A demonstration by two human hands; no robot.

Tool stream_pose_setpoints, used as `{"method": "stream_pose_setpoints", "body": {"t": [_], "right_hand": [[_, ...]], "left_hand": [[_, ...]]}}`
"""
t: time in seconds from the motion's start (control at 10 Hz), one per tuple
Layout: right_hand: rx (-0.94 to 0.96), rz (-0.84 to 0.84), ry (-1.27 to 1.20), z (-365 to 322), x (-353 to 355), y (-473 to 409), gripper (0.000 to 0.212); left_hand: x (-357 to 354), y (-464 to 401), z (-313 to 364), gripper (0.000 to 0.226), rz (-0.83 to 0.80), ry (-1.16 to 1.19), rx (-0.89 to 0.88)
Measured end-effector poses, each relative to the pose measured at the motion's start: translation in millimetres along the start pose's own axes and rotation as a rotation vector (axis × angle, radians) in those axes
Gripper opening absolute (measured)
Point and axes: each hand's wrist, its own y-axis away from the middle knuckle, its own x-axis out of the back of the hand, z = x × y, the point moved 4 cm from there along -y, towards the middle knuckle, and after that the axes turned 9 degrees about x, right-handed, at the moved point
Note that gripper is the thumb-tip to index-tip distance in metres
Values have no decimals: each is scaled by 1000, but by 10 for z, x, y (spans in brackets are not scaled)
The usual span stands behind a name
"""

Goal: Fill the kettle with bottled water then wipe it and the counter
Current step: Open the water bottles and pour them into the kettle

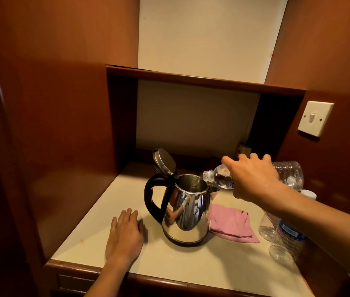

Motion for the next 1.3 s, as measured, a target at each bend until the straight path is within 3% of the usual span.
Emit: {"method": "stream_pose_setpoints", "body": {"t": [1.3], "right_hand": [[75, 76, 142, -24, 191, -193, 65]], "left_hand": [[31, 18, 13, 51, 28, 19, 4]]}}
